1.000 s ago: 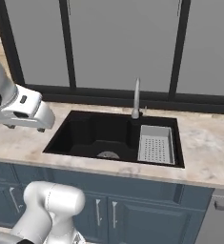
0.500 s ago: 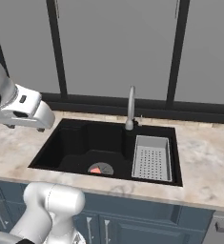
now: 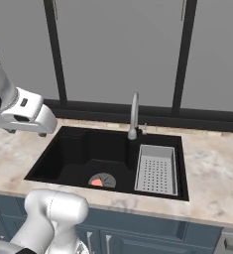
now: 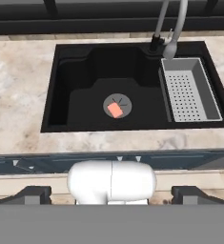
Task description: Pick up the bar soap and bar soap from the sink, and place them back in the cabinet, and close the cabinet door.
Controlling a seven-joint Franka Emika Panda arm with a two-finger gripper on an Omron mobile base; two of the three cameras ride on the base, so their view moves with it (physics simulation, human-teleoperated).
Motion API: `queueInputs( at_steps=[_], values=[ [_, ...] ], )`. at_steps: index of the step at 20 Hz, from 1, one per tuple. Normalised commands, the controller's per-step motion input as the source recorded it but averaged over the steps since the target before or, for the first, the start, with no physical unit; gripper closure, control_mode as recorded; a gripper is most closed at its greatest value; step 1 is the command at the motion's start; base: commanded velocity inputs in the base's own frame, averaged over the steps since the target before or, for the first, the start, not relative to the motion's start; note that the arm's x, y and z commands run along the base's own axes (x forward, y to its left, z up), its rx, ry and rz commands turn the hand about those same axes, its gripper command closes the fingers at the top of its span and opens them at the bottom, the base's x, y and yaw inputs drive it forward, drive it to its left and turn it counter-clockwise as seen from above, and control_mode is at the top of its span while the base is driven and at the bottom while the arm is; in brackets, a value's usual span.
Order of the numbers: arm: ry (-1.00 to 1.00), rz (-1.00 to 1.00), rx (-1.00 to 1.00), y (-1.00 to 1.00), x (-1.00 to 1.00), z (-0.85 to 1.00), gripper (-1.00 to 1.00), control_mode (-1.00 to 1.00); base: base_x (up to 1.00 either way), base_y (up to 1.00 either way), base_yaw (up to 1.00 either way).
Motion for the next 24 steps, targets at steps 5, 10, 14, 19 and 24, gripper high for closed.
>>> queueInputs(
  at_steps=[5,10,14,19,24],
  values=[
    [0.0,0.0,0.0,0.0,0.0,0.0,-1.0,1.0,0.52,-0.16,0.0],
    [0.0,0.0,0.0,0.0,0.0,0.0,-1.0,1.0,0.42,-0.14,0.0],
    [0.0,0.0,0.0,0.0,0.0,0.0,-1.0,1.0,0.39,-0.21,0.05],
    [0.0,0.0,0.0,0.0,0.0,0.0,-1.0,1.0,0.42,-0.12,0.03],
    [0.0,0.01,0.0,-0.05,0.32,-0.1,-1.0,-1.0,0.19,-0.03,0.01]
  ],
)
